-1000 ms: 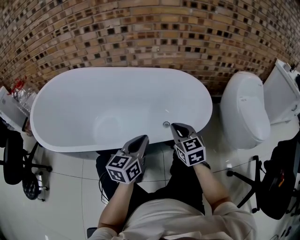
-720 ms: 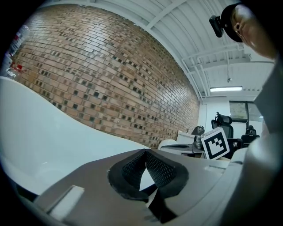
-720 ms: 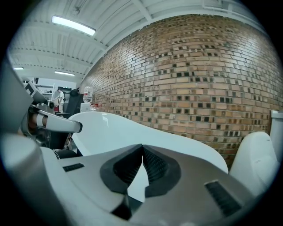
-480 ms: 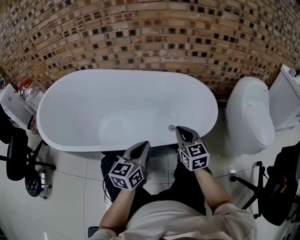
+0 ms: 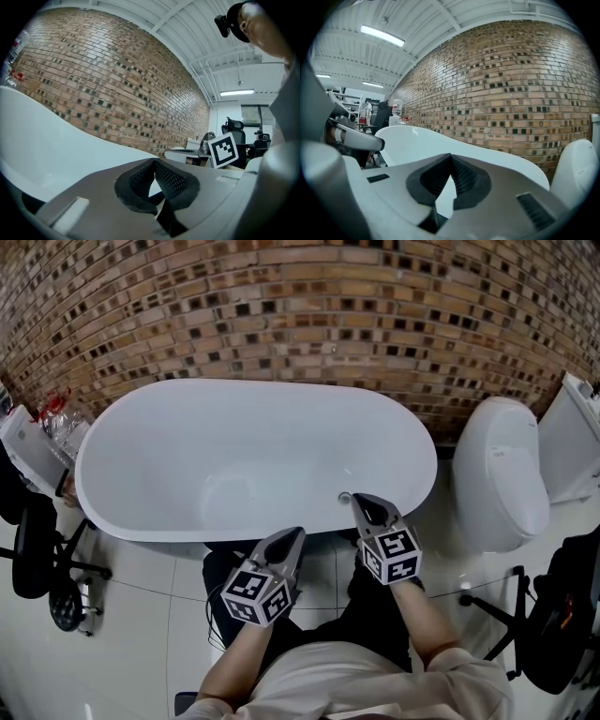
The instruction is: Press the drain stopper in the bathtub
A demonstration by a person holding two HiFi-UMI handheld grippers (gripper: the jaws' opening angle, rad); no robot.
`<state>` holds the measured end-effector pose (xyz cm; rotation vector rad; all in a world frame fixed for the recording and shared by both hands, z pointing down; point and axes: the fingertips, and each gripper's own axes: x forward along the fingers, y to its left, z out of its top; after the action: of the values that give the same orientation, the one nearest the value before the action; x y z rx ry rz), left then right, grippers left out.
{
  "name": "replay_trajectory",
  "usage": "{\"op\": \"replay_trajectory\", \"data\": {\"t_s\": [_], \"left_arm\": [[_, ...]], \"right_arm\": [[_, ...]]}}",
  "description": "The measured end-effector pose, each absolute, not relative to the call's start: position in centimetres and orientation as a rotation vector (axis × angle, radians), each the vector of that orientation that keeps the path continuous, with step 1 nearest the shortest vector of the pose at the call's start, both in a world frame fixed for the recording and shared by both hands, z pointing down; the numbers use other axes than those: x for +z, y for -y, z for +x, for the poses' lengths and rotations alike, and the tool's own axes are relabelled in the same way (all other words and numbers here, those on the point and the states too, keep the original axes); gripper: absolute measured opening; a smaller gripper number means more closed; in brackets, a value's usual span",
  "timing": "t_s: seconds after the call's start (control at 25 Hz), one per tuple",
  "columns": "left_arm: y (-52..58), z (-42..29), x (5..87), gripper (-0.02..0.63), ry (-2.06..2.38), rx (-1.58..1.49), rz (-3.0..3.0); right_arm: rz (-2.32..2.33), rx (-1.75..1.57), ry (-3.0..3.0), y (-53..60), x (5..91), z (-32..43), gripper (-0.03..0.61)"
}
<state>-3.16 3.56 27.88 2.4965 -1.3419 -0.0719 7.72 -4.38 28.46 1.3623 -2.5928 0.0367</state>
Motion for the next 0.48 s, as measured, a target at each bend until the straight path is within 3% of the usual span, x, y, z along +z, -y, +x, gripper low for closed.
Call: {"op": "replay_trajectory", "data": {"t_s": [0.48], "left_arm": [[-4.5, -2.6, 27.7, 0.005, 1.326, -0.073, 2.506]], "right_arm": [[1.292, -0.081, 2.612, 3.7, 27.7, 6.5, 0.017]]}}
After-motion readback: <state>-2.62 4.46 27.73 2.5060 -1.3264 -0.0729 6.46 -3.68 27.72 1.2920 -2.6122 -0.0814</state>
